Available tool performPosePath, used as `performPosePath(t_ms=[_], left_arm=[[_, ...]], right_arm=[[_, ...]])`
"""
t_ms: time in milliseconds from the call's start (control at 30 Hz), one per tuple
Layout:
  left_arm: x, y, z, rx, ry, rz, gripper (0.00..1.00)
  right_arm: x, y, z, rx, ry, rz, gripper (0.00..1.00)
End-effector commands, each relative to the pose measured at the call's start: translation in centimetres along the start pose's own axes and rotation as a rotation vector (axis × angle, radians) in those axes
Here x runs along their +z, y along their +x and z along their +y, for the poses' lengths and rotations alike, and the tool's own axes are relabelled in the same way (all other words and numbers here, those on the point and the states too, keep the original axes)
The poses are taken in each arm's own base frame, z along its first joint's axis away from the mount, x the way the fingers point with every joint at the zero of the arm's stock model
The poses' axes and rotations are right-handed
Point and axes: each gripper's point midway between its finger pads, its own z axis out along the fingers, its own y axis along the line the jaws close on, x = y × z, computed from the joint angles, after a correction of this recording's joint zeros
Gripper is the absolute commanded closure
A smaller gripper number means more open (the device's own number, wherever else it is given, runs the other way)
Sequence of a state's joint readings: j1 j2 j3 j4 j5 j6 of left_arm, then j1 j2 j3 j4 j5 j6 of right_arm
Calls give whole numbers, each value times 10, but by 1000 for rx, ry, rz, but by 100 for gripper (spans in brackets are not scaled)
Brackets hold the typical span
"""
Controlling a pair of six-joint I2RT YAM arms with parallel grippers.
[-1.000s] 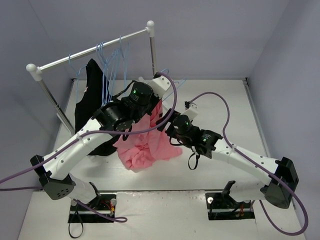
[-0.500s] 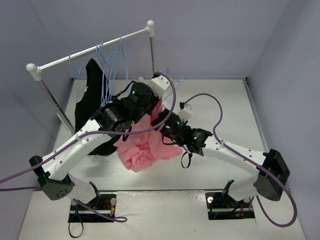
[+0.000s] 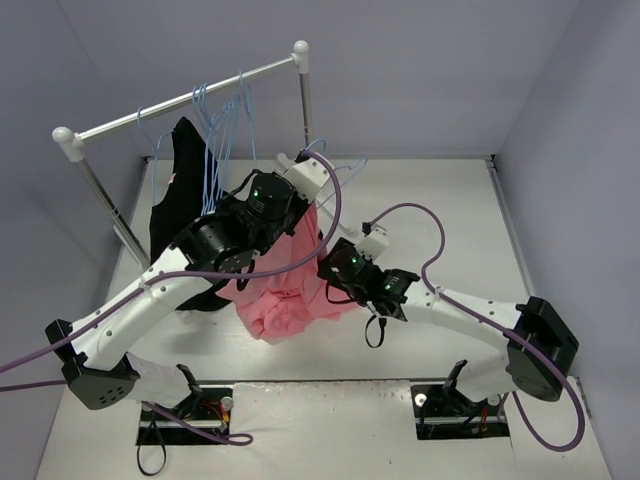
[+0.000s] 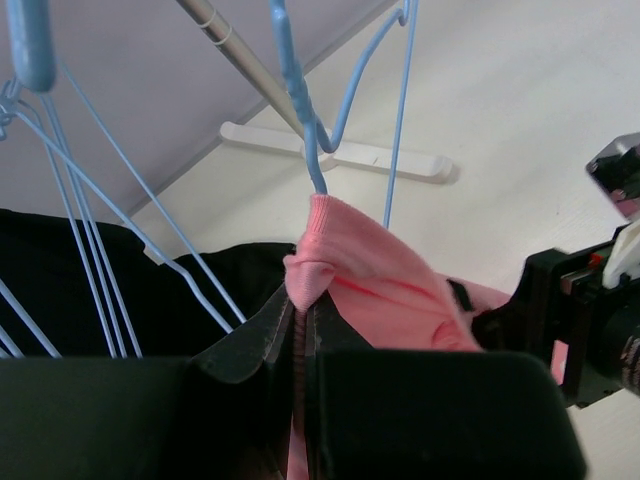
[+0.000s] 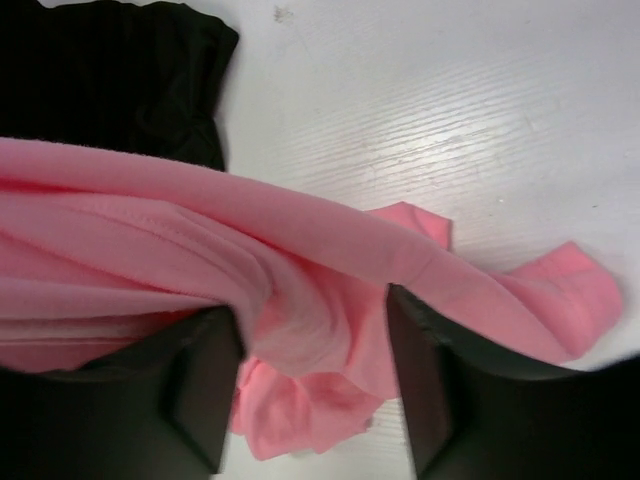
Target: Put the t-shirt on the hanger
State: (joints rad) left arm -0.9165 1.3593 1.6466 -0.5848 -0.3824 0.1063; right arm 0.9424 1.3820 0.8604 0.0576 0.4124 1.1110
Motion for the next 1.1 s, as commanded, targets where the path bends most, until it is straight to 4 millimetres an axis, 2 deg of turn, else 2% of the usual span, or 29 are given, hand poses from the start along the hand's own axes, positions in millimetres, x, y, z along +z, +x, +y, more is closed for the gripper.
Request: performPosePath(t_ms=[0, 167, 267, 333, 467, 633, 667, 833, 933, 1067], left_arm=[[-23, -37, 21, -48, -46, -156, 100], [-33, -35, 24, -9, -30, -179, 100], [-39, -30, 24, 31, -6, -195, 100], [-49, -29, 28, 38, 6, -221, 100], [-68, -26, 28, 57, 59, -283, 100], [-86, -19, 23, 122, 131, -338, 100], [-89, -17, 21, 136, 147, -342, 100], [-101, -11, 19, 169, 186, -354, 100], [-106, -4, 19, 185, 198, -342, 100], [-113, 0, 20, 191, 207, -343, 100]], right_arm=[[-11, -29, 3, 21, -17, -109, 58], [-15, -39, -5, -34, 1, -127, 80], [-18, -54, -15, -67, 12, -140, 95], [-20, -67, -21, -78, 13, -150, 99], [-26, -93, -33, -129, -2, -155, 100], [-31, -110, -27, -248, -76, -115, 100], [-32, -108, -25, -263, -98, -86, 100], [-32, -119, -20, -348, -150, -57, 100], [-33, -123, -32, -409, -119, -29, 100], [-33, -124, -32, -449, -142, 13, 100]])
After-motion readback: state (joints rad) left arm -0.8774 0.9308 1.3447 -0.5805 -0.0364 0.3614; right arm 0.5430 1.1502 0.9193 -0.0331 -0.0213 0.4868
